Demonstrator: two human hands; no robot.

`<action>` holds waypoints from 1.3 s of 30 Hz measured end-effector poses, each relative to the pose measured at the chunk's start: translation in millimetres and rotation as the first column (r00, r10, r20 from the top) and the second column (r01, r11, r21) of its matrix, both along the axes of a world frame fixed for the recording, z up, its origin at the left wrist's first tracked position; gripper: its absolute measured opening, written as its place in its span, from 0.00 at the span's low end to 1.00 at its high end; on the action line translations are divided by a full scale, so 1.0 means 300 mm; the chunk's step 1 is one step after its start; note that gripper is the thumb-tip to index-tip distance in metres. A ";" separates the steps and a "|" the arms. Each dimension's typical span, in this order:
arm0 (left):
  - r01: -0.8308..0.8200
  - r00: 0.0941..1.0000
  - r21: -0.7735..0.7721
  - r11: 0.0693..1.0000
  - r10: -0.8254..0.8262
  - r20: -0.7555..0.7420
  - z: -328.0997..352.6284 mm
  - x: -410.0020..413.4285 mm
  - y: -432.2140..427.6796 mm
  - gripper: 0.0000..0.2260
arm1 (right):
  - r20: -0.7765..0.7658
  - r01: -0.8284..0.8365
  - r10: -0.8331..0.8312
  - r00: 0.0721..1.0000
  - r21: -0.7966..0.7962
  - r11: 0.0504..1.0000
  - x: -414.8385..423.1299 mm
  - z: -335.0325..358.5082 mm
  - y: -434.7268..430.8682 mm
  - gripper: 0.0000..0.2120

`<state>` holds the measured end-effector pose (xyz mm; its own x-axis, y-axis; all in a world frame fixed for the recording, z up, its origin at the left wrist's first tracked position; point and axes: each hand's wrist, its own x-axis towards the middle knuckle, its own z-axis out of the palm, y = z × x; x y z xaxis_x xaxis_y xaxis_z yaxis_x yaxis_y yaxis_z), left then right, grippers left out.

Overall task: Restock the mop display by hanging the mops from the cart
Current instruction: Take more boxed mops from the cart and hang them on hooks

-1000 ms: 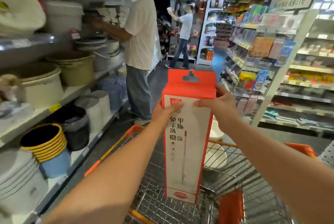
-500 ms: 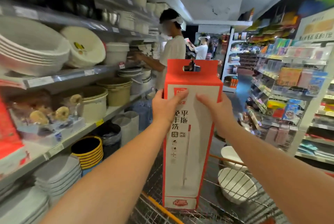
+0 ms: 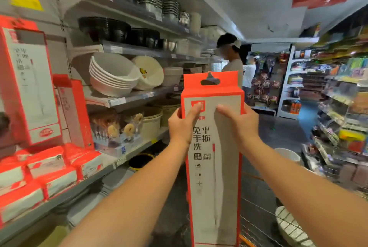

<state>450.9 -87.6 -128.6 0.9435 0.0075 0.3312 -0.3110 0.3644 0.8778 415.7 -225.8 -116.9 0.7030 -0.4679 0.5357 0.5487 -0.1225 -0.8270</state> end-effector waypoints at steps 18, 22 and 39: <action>-0.577 0.817 0.170 0.799 0.569 0.097 -0.028 -0.332 0.334 0.09 | -0.030 -0.447 0.447 0.894 -0.115 0.887 -0.087 0.007 0.333 0.12; -0.696 0.715 0.190 0.692 0.692 0.099 -0.051 -0.464 0.398 0.12 | -0.017 -0.546 0.550 0.835 -0.149 0.824 -0.154 -0.015 0.418 0.09; -0.929 0.260 0.302 0.214 0.958 0.118 -0.004 -1.101 0.925 0.19 | -0.048 -0.868 0.867 0.495 -0.051 0.493 -0.604 -0.009 1.093 0.10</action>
<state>120.7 189.9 -129.6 0.3256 0.8435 0.4272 -0.1871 -0.3854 0.9036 234.5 102.1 -119.7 0.7432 0.4149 0.5249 0.3956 0.3603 -0.8448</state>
